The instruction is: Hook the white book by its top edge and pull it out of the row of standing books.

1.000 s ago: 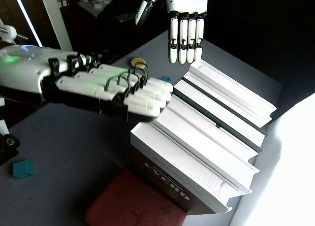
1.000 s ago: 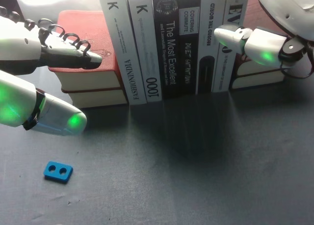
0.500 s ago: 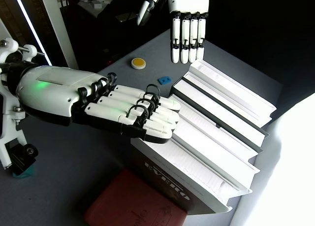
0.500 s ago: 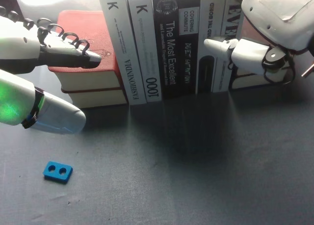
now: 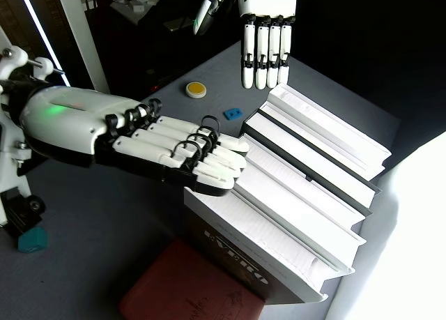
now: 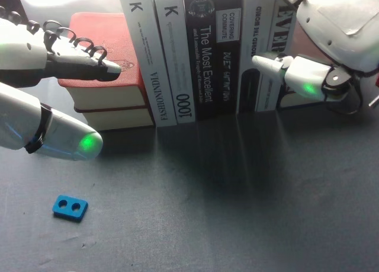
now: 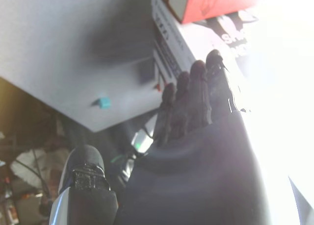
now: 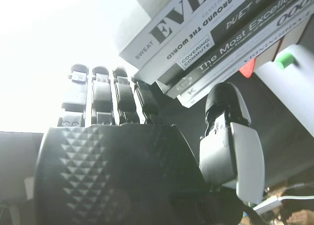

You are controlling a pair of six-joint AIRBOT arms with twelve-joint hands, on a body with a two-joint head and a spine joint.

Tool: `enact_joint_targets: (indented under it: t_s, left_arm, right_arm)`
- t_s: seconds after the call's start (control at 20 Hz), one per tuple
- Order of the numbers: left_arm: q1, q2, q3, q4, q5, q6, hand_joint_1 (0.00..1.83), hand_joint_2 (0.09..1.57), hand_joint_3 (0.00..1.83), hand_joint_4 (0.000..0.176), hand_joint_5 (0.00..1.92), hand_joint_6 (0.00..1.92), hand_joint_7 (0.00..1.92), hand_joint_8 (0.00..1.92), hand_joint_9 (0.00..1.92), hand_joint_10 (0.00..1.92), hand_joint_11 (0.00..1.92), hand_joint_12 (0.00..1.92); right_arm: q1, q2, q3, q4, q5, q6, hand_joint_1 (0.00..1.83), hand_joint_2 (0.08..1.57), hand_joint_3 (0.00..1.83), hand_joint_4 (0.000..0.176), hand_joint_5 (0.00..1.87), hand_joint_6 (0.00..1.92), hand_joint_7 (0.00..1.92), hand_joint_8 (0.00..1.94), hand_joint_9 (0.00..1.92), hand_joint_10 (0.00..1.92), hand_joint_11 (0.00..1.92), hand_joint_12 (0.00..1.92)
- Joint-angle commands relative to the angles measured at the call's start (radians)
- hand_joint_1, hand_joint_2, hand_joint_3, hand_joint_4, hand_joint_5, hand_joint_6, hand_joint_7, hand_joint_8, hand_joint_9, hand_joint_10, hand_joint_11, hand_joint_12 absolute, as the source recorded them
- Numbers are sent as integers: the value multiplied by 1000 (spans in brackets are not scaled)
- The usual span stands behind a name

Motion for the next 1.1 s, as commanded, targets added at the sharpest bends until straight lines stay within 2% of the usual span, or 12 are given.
enact_joint_targets:
  t_s: [0.0,0.2,0.4,1.05]
  left_arm:
    - [-15,-1,4,8,81,-2,0,1121,7,0,8,3,5,2,0,0,0,0]
    - [-14,-1,6,8,81,-1,0,1116,3,0,2,0,1,0,0,0,0,0]
    - [-13,-1,10,8,81,2,0,1113,1,0,0,0,0,0,0,0,0,0]
    - [-13,-1,10,8,81,2,0,1118,2,0,1,0,0,0,0,0,0,0]
  right_arm:
    - [2,11,-11,-44,87,-12,0,1212,5,0,0,0,0,0,0,0,0,0]
    - [2,45,-66,-12,87,-64,0,1213,5,0,0,0,0,0,0,0,0,0]
    - [15,65,-101,78,71,-121,0,1213,4,0,0,0,0,0,0,0,0,0]
    - [24,128,-222,218,52,-210,0,1219,5,0,0,0,0,0,0,0,0,0]
